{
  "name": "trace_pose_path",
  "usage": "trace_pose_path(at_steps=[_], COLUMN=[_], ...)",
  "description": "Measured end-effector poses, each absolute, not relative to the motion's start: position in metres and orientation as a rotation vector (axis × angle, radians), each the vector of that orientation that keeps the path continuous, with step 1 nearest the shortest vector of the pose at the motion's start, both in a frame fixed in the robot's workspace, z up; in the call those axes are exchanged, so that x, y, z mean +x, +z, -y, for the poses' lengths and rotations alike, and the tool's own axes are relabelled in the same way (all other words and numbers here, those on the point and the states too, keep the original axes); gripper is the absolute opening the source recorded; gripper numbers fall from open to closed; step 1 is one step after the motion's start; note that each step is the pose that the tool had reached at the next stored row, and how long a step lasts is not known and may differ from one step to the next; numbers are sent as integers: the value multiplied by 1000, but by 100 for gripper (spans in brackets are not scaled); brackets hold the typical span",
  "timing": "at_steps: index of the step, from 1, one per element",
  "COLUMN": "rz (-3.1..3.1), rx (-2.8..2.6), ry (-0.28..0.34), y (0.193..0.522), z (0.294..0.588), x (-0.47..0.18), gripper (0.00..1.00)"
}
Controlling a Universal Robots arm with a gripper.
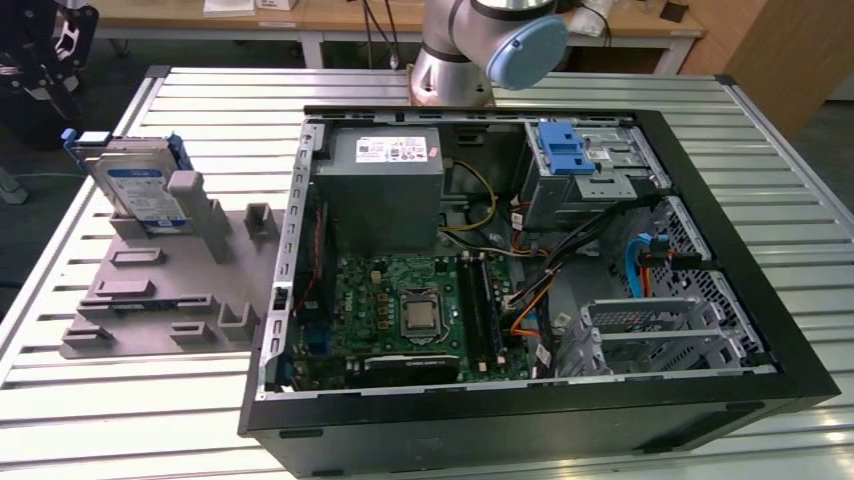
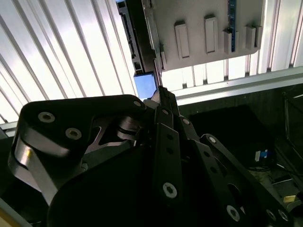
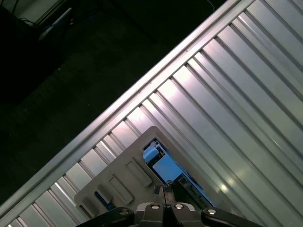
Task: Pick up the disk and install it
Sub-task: 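Pick up the disk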
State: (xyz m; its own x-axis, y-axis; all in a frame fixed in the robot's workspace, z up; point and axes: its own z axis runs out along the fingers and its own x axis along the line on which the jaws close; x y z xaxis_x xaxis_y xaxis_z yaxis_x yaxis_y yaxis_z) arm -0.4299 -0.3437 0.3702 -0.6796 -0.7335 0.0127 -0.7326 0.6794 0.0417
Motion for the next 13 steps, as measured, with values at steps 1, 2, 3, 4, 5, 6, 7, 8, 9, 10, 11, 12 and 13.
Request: trace_pose_path(at_steps=[1, 2, 3, 4, 5, 6, 7, 8, 9, 10, 11, 12, 13], rz=[2847, 2842, 2836, 2830, 2823, 2817, 2810, 2796, 2790, 2783, 2776, 2772, 2769], rx=[1257, 1270, 1282, 1296, 1310, 1323, 1337, 1365, 1378, 1392, 1404, 1412, 1417], ry=[-51, -51, -51, -51, -50, -50, -50, -50, -49, -49, -49, -49, -49], y=[370, 370, 370, 370, 370, 370, 370, 370, 370, 370, 370, 370, 370], z=[344, 344, 344, 344, 344, 344, 344, 344, 344, 344, 344, 344, 344], x=[-430, -430, -430, -430, -430, -430, -430, -430, -430, -430, -430, -430, -430], gripper=[11, 11, 11, 11, 11, 11, 11, 11, 11, 11, 11, 11, 11])
